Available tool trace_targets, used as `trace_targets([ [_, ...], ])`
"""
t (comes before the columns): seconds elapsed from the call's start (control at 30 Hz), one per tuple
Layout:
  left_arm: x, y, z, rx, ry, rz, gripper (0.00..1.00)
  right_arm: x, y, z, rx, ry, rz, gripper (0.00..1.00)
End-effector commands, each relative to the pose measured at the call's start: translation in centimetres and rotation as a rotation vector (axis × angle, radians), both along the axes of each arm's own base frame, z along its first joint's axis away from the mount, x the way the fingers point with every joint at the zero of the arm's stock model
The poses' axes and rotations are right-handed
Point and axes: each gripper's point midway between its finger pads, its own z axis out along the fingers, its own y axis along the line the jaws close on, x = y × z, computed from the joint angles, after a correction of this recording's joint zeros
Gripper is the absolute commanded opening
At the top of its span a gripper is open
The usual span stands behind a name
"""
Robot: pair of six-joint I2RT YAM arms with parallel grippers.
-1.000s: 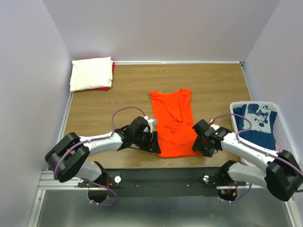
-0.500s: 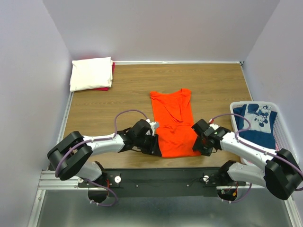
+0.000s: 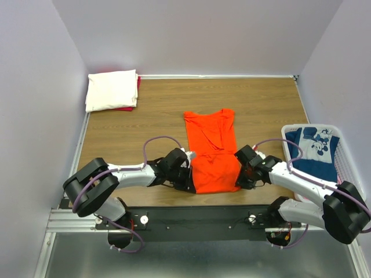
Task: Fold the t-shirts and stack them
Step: Fold the tshirt
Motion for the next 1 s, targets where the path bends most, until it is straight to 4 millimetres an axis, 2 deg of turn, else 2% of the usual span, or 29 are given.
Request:
trace_targets([
  [0.0,1.4,0.3,0.2,0.050,-0.044,0.043,0.04,-0.5,1.6,-0.6,0.072,0.034,0.080,0.28],
  [0.03,1.5,0.7,0.4,0.059,-0.050,0.050,0.00,-0.4,1.9,-0.5,0.079,0.032,0.104,0.25],
  [0.2,1.9,2.9,0.2,0.109,-0.044,0.083,0.00,-0.2,3.1,0.4,0.133,0.025,0.155,0.13],
  [0.4,2.1,5.3,0.9,0.154,-0.053,0.115,0.00,-1.8,3.6,0.4,0.161,0.036,0.195,0.10],
  [0.5,2.2,5.5,0.7,0.158,-0.049,0.116,0.00,-2.8,2.7,-0.4,0.135,0.070,0.169,0.23],
  [0.53,2.0,5.4,0.7,0.151,-0.045,0.108,0.00,-3.0,2.5,-0.5,0.133,0.074,0.160,0.37],
  [0.63,2.0,5.1,0.9,0.133,-0.043,0.106,0.00,-3.6,2.1,-0.6,0.146,0.078,0.123,0.53],
  [0.8,1.7,5.0,0.6,0.120,-0.034,0.101,0.00,-4.0,2.1,-0.4,0.173,0.078,0.073,0.53],
  [0.9,1.6,4.9,0.4,0.115,-0.029,0.100,0.00,-3.7,2.2,-0.4,0.169,0.076,0.068,0.46],
  [0.97,1.6,4.9,0.4,0.112,-0.032,0.100,0.00,-3.9,2.0,-0.9,0.163,0.083,0.064,0.44],
])
